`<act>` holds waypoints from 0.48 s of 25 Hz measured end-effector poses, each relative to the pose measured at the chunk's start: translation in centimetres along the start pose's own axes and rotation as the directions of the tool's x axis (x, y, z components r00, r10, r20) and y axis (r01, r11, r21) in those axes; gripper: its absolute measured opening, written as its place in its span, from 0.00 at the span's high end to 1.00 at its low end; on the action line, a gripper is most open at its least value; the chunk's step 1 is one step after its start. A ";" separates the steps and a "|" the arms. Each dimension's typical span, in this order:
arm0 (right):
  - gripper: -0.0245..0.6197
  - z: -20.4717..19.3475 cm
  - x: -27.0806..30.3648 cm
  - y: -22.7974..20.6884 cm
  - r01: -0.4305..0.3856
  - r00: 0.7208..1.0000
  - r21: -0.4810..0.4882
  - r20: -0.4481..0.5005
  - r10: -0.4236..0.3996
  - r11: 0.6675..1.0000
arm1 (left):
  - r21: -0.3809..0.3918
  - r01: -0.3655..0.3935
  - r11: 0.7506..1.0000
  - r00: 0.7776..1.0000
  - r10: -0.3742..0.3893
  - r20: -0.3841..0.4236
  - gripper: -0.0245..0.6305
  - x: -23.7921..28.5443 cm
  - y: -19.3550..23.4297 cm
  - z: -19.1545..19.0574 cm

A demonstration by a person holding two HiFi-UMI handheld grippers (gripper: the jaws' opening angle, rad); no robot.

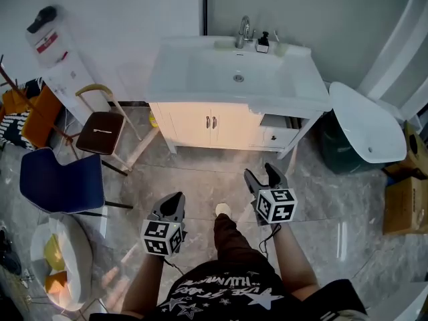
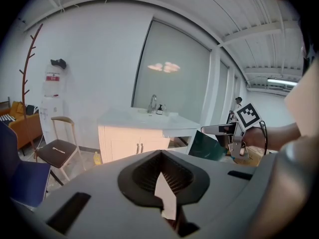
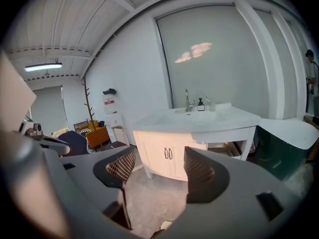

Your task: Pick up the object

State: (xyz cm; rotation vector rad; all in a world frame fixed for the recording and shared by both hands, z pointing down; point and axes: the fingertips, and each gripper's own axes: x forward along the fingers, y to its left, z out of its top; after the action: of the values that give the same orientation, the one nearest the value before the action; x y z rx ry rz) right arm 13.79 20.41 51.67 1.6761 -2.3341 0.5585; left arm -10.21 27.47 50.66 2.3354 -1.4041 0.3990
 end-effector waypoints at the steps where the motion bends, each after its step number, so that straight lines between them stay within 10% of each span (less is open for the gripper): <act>1: 0.50 0.6 1.2 -0.6 -0.002 1.000 0.007 -0.003 0.002 1.000 | 0.000 -0.005 1.000 1.000 0.005 -0.003 0.94 1.2 0.4 0.8; 12: 0.50 7.3 14.7 -9.3 -0.027 0.998 0.032 -0.048 0.029 0.999 | 0.000 -0.016 1.000 0.999 0.016 -0.028 0.94 16.5 3.0 9.8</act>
State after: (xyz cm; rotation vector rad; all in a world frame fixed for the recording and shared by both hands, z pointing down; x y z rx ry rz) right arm 18.06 2.05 52.34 1.6264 -2.3297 0.6372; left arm -4.94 8.86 49.63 2.3110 -1.4105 0.4344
